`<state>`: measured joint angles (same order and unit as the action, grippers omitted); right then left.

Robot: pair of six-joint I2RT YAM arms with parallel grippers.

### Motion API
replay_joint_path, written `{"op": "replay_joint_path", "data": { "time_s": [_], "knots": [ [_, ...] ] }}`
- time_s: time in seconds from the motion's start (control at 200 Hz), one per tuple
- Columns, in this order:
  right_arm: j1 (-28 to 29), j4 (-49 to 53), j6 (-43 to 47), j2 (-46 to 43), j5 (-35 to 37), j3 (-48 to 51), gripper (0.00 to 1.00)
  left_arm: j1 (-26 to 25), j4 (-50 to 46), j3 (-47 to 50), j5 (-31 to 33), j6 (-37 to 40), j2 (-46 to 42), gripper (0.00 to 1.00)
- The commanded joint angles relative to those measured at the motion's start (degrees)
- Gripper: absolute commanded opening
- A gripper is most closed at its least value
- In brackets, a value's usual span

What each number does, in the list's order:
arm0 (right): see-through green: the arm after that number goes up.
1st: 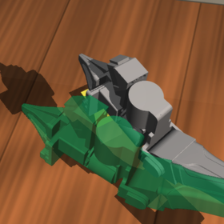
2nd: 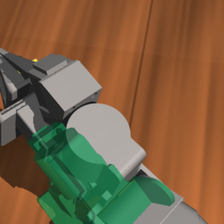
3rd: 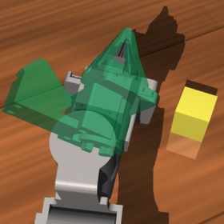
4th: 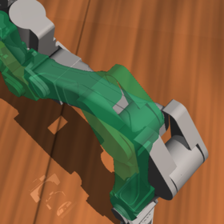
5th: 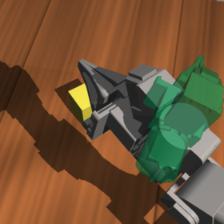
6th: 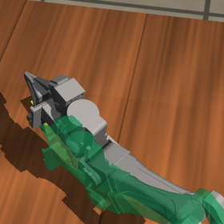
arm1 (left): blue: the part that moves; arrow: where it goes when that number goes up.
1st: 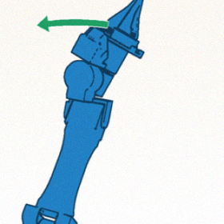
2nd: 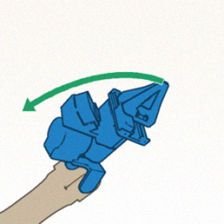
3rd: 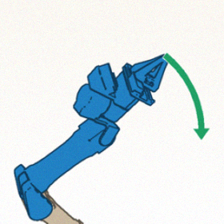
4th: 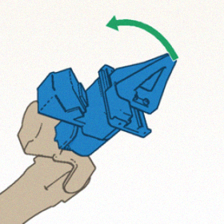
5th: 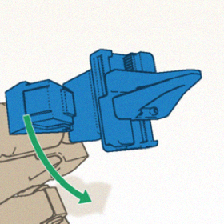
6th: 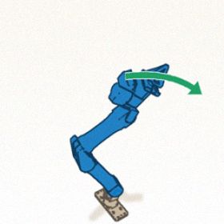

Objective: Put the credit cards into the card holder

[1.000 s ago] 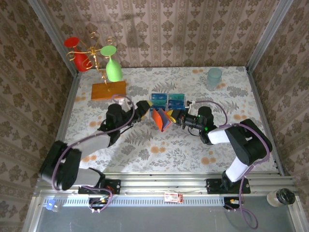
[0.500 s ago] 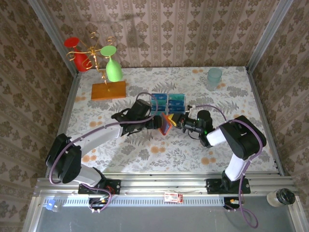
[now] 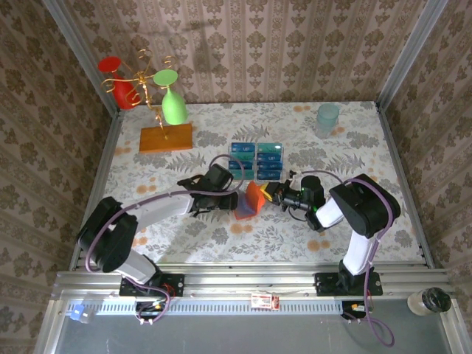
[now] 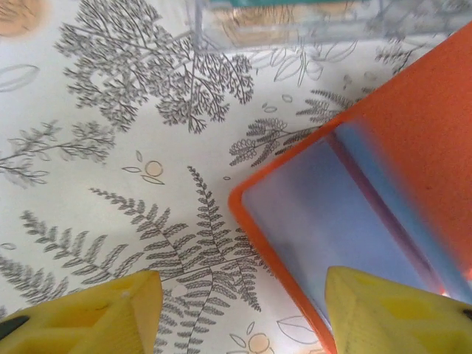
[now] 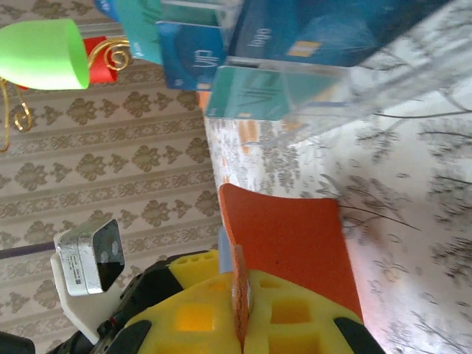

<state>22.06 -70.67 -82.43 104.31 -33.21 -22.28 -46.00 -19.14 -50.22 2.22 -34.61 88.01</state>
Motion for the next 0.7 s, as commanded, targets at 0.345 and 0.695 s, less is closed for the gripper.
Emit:
{"op": "replay_joint_path", "data": {
  "time_s": [0.345,0.695],
  "knots": [
    [1.68,-3.39,2.26,1.51,5.07,4.32,0.00,-1.29,2.95,0.38,0.95,2.44,5.42,0.61],
    [4.16,-1.88,1.57,-0.26,12.43,9.66,0.00,-1.14,4.71,0.25,0.67,2.08,3.88,0.64]
  ]
}}
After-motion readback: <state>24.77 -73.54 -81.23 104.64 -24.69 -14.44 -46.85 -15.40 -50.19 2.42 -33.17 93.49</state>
